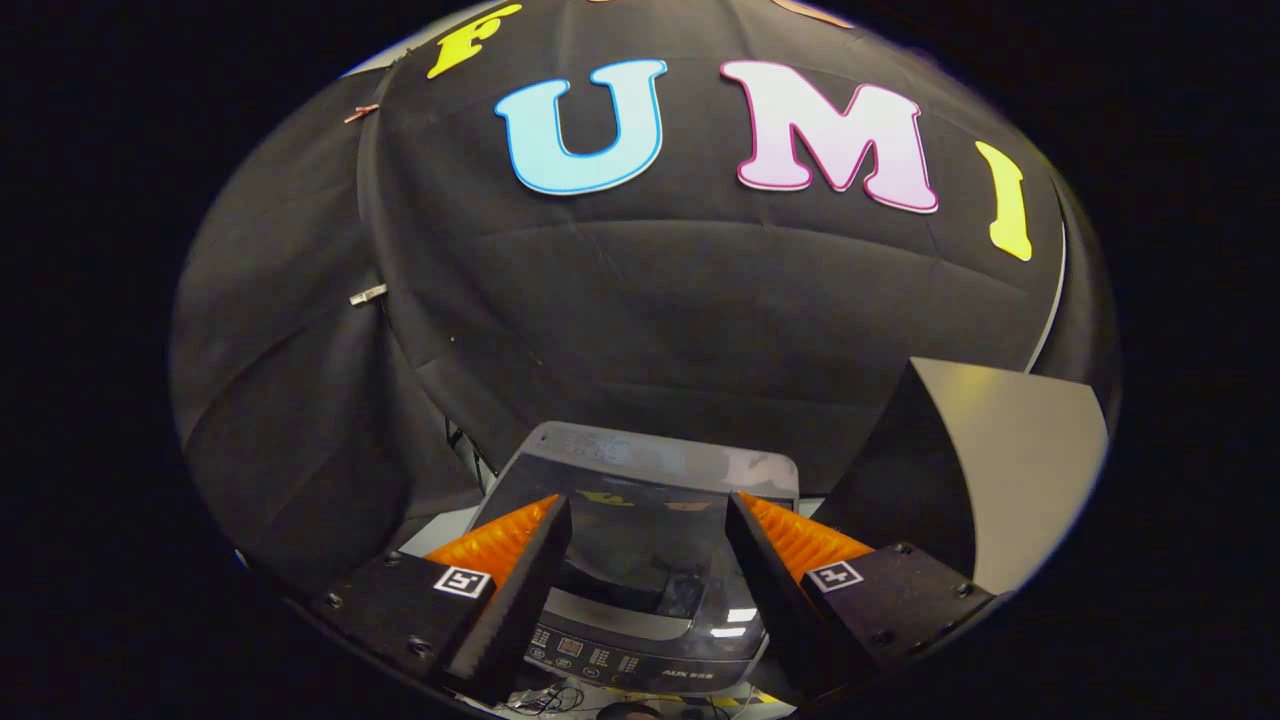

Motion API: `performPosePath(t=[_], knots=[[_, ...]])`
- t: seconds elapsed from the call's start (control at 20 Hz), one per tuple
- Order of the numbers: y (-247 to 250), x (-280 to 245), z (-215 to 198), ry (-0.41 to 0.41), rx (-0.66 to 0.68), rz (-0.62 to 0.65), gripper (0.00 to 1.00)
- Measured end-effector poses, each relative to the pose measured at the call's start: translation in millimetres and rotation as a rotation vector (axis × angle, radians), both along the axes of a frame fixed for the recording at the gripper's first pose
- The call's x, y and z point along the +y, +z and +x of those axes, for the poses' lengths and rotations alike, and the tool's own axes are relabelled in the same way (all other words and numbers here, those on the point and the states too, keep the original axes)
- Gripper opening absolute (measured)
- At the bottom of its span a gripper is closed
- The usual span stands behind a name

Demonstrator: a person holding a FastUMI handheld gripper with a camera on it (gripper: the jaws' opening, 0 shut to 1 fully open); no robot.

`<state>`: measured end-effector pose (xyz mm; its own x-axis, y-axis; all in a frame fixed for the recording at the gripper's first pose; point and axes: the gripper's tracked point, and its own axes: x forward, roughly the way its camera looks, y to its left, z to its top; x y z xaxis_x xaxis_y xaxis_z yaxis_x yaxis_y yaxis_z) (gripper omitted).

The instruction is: Put the clothes into the washing machine and then close the washing machine lid.

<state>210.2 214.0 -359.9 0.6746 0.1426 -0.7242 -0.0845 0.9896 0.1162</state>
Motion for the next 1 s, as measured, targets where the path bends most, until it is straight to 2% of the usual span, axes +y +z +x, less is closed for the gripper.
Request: performPosePath(t=[0.5, 0.75, 0.8, 1.0], knots=[[142, -64, -21, -0.015, -0.266, 0.009, 0.98], [206, -103, -50, -0.024, -0.401, -0.001, 0.98], [234, -112, -64, -0.028, -0.425, 0.001, 0.98], [278, -153, -92, -0.053, -0.525, -0.017, 0.98]])
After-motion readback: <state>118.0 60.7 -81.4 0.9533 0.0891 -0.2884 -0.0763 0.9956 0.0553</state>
